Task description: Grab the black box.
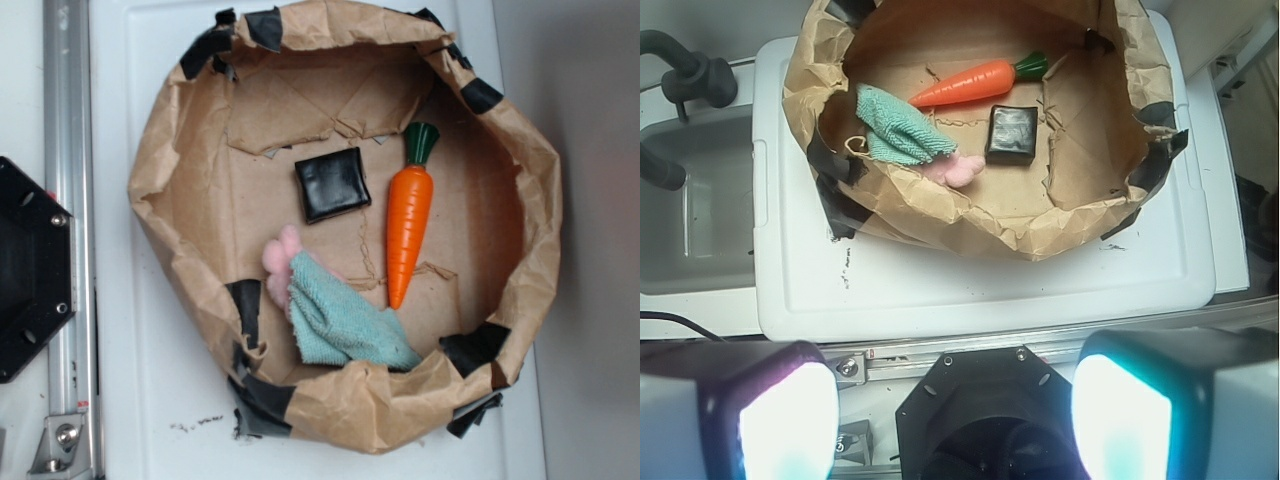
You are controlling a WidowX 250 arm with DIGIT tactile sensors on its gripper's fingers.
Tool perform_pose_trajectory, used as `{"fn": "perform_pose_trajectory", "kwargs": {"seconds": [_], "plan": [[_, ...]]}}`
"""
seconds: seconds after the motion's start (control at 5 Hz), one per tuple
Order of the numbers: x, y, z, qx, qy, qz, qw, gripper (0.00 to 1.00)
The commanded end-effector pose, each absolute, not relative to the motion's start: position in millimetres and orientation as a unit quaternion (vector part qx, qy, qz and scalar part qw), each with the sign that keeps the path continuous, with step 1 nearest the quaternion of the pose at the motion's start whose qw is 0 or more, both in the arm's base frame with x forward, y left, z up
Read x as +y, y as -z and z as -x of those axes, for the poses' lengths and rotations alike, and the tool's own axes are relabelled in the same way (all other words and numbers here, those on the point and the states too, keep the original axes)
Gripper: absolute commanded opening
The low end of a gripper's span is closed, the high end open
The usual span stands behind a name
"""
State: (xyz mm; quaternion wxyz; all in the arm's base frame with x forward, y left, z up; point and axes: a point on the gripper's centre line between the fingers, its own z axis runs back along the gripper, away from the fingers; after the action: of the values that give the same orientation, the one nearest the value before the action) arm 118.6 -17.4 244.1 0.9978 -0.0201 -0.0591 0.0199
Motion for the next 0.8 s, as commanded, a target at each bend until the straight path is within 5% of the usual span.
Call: {"fn": "perform_pose_trajectory", "kwargs": {"seconds": [0.0, 0.6], "plan": [[-17.4, -244.1, -118.6, -0.059, -0.020, 0.020, 0.998, 1.00], [3.4, -197.6, -256.7, -0.081, -0.059, -0.011, 0.995, 1.00]]}}
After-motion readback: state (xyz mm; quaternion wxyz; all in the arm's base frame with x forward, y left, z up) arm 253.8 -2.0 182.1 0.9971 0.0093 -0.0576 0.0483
